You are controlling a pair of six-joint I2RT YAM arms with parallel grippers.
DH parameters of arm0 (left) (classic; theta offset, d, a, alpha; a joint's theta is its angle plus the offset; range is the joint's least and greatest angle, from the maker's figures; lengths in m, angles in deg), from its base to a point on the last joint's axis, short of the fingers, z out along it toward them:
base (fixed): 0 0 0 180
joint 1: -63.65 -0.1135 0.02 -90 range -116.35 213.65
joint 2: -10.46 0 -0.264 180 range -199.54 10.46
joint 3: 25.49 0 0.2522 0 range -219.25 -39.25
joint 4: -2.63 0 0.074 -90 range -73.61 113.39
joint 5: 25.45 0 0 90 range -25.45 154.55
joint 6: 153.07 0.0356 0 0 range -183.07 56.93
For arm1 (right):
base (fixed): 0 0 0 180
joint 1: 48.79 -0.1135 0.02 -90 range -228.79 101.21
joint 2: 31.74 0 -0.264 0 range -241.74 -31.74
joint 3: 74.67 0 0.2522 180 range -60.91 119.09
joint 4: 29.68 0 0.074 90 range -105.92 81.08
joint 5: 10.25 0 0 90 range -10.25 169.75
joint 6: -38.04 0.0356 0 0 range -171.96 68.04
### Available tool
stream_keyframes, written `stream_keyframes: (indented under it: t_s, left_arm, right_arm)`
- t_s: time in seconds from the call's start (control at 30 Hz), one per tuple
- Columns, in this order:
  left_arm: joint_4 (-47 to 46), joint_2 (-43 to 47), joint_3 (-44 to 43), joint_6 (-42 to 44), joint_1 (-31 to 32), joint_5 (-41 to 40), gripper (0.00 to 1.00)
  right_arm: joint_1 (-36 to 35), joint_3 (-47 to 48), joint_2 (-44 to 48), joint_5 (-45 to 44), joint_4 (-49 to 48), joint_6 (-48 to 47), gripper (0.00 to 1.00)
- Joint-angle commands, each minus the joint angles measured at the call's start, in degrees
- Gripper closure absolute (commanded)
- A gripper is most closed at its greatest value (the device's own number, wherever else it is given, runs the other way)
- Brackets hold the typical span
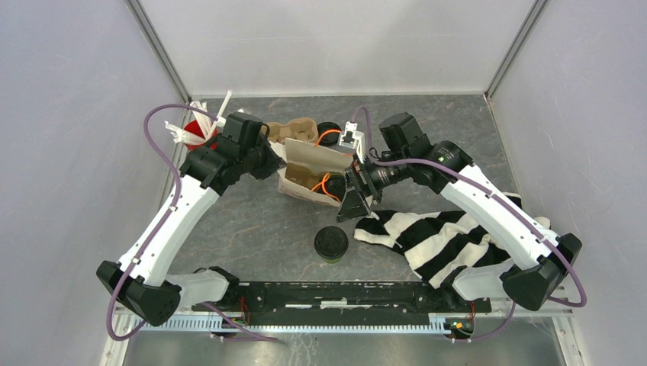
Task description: Pack the takeout coffee
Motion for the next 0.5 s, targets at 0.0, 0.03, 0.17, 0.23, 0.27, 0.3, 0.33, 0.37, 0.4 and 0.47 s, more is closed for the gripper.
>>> stream_keyframes:
  t_s: [0.0, 0.03, 0.17, 0.23, 0.27, 0.3, 0.33, 0.37, 0.4, 0.47]
  left_arm:
    - [-0.85, 1.68, 1.00, 2.03, -0.43, -1.48, 0.98]
    - [-0.90, 1.81, 1.21, 1.96, -0.43, -1.56, 0.97]
    - [-0.87, 2.32, 2.41, 1.95, -0.44, -1.57, 0.91]
    - [-0.73, 2.32, 2.44, 2.95, -0.43, -1.07, 0.83]
    - [-0.63, 2.29, 2.34, 3.37, -0.51, -0.78, 0.76]
    - [-0.38, 2.31, 2.19, 3.76, -0.52, -0.50, 0.71]
    - [-0.26, 2.39, 2.19, 4.34, -0.48, -0.12, 0.65]
    - [-0.25, 2.57, 2.12, 5.03, -0.52, 0.35, 0.59]
    - [-0.24, 2.77, 2.04, 5.93, -0.52, 0.73, 0.55]
    - [0.01, 2.94, 1.30, 8.36, -0.52, 1.37, 0.46]
  right_arm:
    - [0.48, 9.34, 1.14, -18.34, 7.77, -3.03, 0.02]
    - [0.54, 11.76, 1.11, -25.47, 9.61, -2.15, 0.02]
    - [2.89, 19.10, 1.46, -50.48, 13.42, 5.61, 0.02]
    - [4.20, 18.65, 1.33, -55.63, 14.17, 8.90, 0.02]
    - [4.52, 17.64, 1.17, -55.90, 13.97, 9.68, 0.02]
    - [4.64, 16.16, 0.83, -54.99, 13.28, 10.06, 0.02]
    - [4.67, 14.74, 0.48, -52.72, 12.16, 9.97, 0.02]
    - [4.71, 13.41, 0.15, -49.84, 10.05, 9.71, 0.02]
    - [4.72, 11.47, 0.03, -46.91, 7.39, 9.39, 0.02]
    - [4.72, 8.09, -0.73, -42.71, 2.38, 8.89, 0.02]
